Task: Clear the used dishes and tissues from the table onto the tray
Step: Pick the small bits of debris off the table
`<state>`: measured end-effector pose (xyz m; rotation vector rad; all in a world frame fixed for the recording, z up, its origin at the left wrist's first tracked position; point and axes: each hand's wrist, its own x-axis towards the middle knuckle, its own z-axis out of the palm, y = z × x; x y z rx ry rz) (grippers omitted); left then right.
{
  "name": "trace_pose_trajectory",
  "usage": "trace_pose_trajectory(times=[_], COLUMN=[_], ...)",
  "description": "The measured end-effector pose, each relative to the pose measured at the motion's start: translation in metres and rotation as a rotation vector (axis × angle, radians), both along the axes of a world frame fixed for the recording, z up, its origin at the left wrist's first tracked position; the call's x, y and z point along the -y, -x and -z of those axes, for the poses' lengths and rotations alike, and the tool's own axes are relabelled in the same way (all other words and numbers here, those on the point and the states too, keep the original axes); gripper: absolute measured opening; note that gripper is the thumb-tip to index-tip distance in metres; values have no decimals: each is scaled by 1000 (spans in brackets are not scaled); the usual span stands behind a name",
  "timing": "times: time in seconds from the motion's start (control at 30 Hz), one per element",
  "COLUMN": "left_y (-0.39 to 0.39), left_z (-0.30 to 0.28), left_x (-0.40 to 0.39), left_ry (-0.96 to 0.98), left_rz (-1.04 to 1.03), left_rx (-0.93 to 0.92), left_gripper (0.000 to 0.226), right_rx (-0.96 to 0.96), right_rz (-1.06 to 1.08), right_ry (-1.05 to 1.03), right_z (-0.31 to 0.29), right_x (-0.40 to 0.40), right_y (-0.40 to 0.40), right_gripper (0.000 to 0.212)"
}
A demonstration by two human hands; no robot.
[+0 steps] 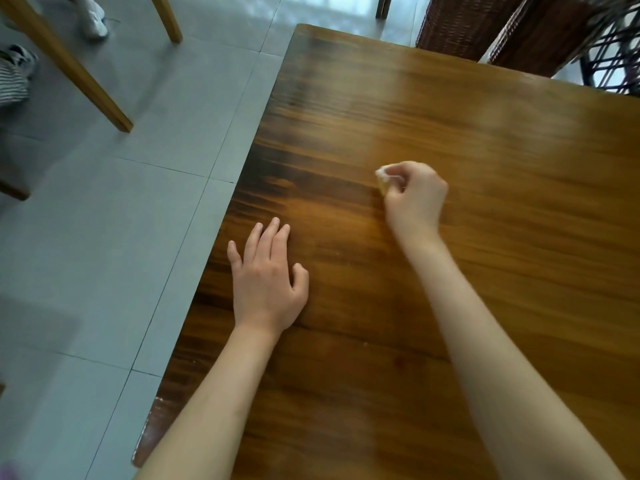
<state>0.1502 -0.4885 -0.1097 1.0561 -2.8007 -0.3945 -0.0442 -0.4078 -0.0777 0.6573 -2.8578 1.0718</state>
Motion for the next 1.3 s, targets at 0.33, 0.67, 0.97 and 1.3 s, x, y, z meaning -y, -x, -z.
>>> trace_pose_trajectory(times=[0.33,0.67,0.97,1.3], left_y=[-1,-1,-1,-1], left_z=[3,1,2,4], left_x=[0,0,0,1], left_ry=[22,15,22,30], left_rz=[1,-2,2,0], left_rx=[-4,13,-8,-12], left_gripper=[56,57,56,56], right_rx=[25,82,124,115], right_rz=[-116,-264,-202,-80], right_ry=[-185,-51,-131,-181], right_z=[11,2,-8,5], right_x=[28,15,-50,-46], right_y=[-3,-36,-20,-21], right_gripper=[26,22,33,21])
